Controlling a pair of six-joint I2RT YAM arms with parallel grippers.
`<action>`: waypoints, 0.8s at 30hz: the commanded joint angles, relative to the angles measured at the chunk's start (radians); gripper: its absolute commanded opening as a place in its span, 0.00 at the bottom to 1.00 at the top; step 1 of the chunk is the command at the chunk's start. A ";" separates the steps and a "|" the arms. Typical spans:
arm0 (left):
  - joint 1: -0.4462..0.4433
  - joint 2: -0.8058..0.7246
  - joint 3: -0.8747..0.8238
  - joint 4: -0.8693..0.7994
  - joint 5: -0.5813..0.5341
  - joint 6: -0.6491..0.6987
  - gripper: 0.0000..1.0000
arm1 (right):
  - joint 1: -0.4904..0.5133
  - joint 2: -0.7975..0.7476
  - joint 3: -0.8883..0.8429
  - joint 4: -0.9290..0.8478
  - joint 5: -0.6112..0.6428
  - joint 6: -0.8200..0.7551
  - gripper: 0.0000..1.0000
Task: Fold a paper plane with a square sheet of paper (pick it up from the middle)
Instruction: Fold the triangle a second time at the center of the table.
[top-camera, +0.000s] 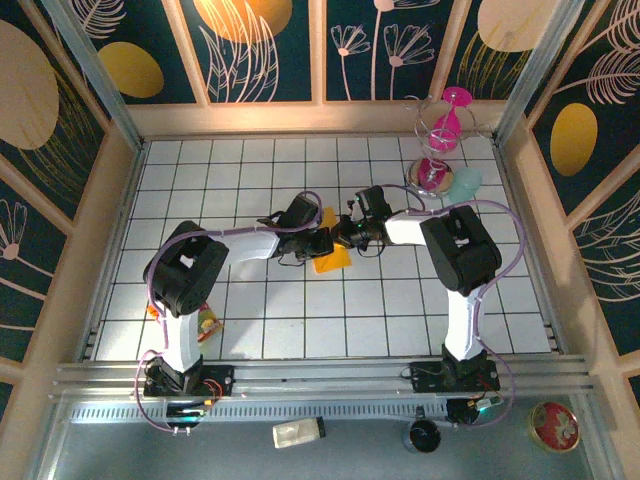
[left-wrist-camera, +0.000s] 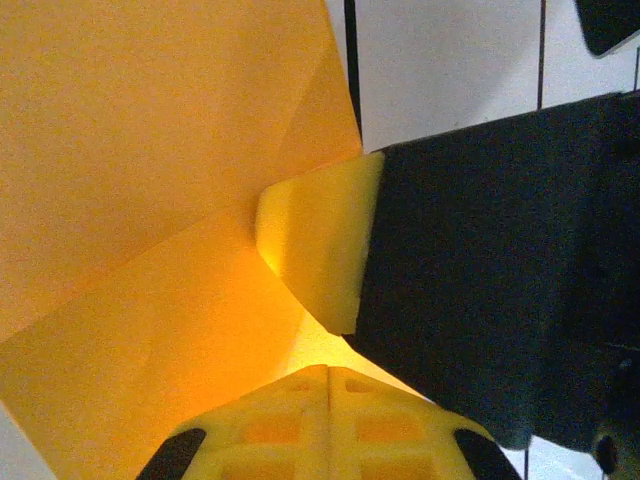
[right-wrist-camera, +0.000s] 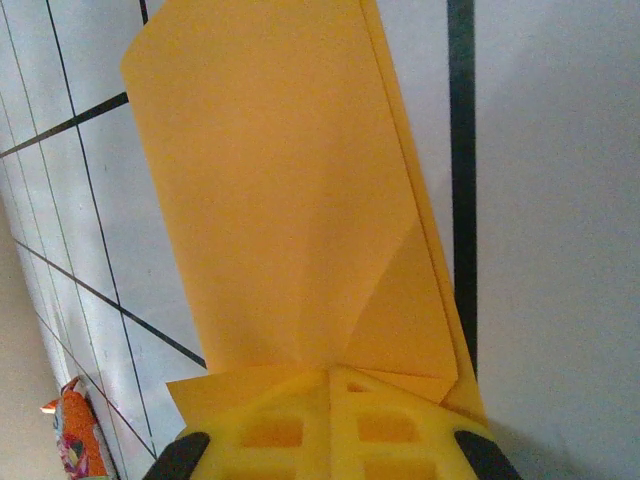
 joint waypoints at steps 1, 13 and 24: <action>-0.008 0.035 -0.002 -0.036 0.026 0.035 0.00 | 0.009 0.039 0.018 -0.050 0.009 -0.013 0.00; -0.007 -0.057 -0.186 -0.081 0.008 0.050 0.00 | 0.002 0.055 0.019 -0.082 0.044 -0.005 0.00; -0.008 -0.179 -0.215 -0.214 -0.044 0.142 0.00 | 0.001 0.006 0.029 -0.042 -0.018 -0.001 0.00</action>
